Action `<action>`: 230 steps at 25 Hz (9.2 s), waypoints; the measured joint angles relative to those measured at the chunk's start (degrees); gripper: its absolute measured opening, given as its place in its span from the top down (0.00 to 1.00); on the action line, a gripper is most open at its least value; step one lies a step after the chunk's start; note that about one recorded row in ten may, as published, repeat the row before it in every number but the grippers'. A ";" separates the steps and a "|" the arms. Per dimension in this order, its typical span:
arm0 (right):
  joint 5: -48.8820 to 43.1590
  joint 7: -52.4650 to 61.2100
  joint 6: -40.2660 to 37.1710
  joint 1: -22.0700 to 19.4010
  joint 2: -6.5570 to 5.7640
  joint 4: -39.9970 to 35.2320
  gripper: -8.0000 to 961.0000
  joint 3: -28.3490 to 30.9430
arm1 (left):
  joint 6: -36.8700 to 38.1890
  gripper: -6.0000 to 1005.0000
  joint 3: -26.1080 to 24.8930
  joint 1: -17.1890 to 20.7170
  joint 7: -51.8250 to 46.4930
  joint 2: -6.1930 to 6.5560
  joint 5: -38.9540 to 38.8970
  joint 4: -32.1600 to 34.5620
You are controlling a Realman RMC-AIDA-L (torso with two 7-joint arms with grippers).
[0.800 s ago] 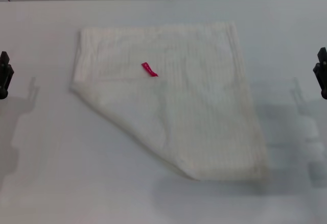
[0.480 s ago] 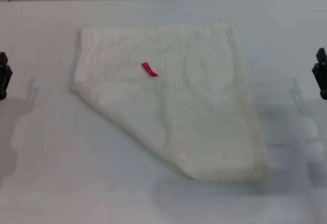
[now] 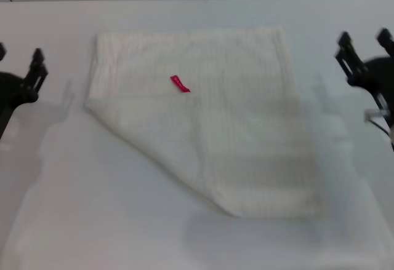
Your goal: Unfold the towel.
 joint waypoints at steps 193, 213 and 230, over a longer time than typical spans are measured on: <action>-20.10 -11.31 -96.98 49.53 5.93 22.92 0.99 66.00 | -140.96 0.91 -2.44 -12.37 4.02 -1.53 6.09 -70.92; -20.11 -11.31 -97.74 49.54 5.93 22.61 0.99 66.00 | -148.43 0.86 -4.05 -12.38 2.87 -1.38 6.08 -70.48; -20.27 -11.31 -98.26 49.54 5.93 22.51 0.99 66.00 | -149.23 0.67 -3.91 -12.36 1.76 -1.09 6.18 -70.75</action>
